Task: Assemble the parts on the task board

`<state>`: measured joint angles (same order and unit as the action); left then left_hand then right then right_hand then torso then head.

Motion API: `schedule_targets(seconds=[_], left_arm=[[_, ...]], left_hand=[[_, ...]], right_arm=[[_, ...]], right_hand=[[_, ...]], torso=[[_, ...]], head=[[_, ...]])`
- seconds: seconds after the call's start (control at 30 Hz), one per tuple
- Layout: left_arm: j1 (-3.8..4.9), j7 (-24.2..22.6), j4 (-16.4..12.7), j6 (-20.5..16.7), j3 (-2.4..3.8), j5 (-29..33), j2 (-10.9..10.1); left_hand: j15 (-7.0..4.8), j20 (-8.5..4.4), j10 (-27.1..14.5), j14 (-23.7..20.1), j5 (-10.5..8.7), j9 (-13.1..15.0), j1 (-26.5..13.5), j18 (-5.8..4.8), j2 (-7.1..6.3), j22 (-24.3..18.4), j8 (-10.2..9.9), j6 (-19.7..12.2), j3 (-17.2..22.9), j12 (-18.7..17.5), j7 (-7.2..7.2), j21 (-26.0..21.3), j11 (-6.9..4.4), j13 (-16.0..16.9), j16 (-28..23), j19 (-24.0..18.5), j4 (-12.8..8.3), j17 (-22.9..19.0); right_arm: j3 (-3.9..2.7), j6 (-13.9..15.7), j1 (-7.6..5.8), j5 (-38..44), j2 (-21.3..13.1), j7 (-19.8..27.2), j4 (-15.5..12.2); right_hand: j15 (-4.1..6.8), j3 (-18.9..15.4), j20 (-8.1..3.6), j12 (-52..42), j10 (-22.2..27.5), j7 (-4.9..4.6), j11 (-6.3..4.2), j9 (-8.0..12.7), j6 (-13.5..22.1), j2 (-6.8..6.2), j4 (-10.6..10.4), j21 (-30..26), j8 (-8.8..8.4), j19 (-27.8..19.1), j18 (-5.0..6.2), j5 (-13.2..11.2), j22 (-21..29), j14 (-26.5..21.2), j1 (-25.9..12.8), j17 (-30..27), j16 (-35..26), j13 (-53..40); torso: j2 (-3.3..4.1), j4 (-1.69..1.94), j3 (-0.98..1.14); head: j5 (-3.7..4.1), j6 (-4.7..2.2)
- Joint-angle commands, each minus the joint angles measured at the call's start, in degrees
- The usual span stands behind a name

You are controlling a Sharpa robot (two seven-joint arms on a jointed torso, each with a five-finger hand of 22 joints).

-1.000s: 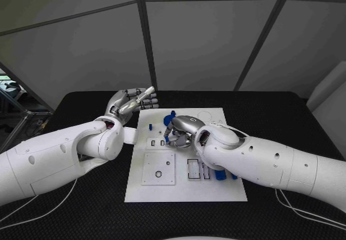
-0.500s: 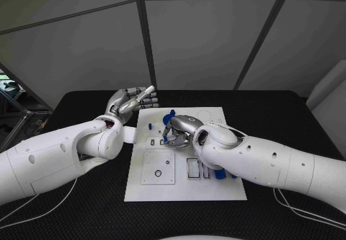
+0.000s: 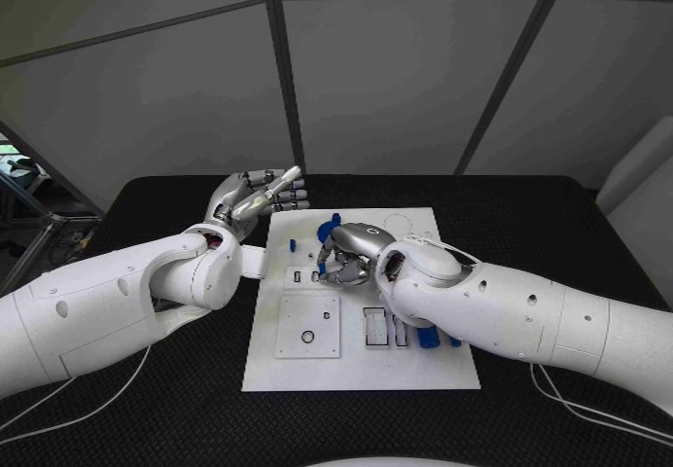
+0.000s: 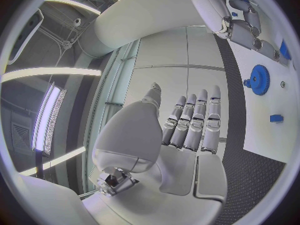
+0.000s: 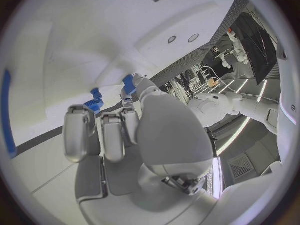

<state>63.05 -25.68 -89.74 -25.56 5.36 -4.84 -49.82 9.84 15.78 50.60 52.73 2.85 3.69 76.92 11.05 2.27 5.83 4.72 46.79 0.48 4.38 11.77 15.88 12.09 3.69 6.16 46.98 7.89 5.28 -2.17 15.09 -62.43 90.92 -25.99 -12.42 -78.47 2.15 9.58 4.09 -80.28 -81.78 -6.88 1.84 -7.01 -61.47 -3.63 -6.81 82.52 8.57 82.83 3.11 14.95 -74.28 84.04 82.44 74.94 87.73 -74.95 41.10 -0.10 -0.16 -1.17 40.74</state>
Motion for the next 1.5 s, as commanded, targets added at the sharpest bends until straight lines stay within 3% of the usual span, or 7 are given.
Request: schedule_targets(seconds=[0.03,0.5,1.5], left_arm=[[0.12,-0.33,-0.09,0.63,0.05,-0.11,-0.02],[0.12,-0.29,-0.03,0.64,0.05,-0.11,0.01],[0.12,-0.24,0.1,0.66,0.05,-0.11,0.13]], left_hand=[[0.09,0.02,0.21,0.25,-0.1,0.06,0.35,-0.75,0.4,-0.07,-0.26,0.1,-0.07,-0.21,2.63,-0.27,0.03,0.01,-0.39,-0.38,-0.3,0.04],[0.09,0.02,0.21,0.25,-0.1,0.06,0.35,-0.75,0.4,-0.07,-0.26,0.1,-0.07,-0.21,2.63,-0.27,0.03,0.01,-0.39,-0.38,-0.3,0.04],[0.12,0.04,0.15,0.18,-0.1,0.03,0.31,-0.76,0.49,-0.11,-0.36,-0.05,-0.09,-0.28,2.67,-0.31,0.06,-0.02,-0.5,-0.42,-0.3,0.03]], right_arm=[[0.27,-3.12,0.26,0.45,-0.13,-0.36,0.17],[0.29,-4.25,0.36,0.62,-0.62,-0.64,-0.75],[0.29,-2.28,0.44,1.43,-0.59,-1.82,-0.51]], right_hand=[[-0.02,0.31,-0.14,0.24,0.35,0.03,0.17,0.06,0.35,0.0,0.0,0.1,-0.22,-0.19,0.11,-0.14,0.05,4.92,-0.35,10.15,-0.1,-2.61],[-0.11,0.22,-0.06,0.34,0.47,-0.08,0.28,0.0,0.53,-0.43,0.13,0.05,-0.32,-0.24,0.12,-0.28,0.13,4.9,-0.56,10.09,-0.13,-2.51],[-1.07,0.08,0.77,1.64,1.85,-1.44,1.44,0.15,4.14,-2.04,0.22,-0.34,-2.21,-0.59,0.23,-0.38,0.7,4.85,-2.11,9.93,-0.25,-1.09]], torso=[[-0.01,0.01,0.0],[0.02,0.01,0.02],[0.0,0.03,0.01]], head=[[0.03,0.03],[-0.05,0.2],[-0.04,0.33]])
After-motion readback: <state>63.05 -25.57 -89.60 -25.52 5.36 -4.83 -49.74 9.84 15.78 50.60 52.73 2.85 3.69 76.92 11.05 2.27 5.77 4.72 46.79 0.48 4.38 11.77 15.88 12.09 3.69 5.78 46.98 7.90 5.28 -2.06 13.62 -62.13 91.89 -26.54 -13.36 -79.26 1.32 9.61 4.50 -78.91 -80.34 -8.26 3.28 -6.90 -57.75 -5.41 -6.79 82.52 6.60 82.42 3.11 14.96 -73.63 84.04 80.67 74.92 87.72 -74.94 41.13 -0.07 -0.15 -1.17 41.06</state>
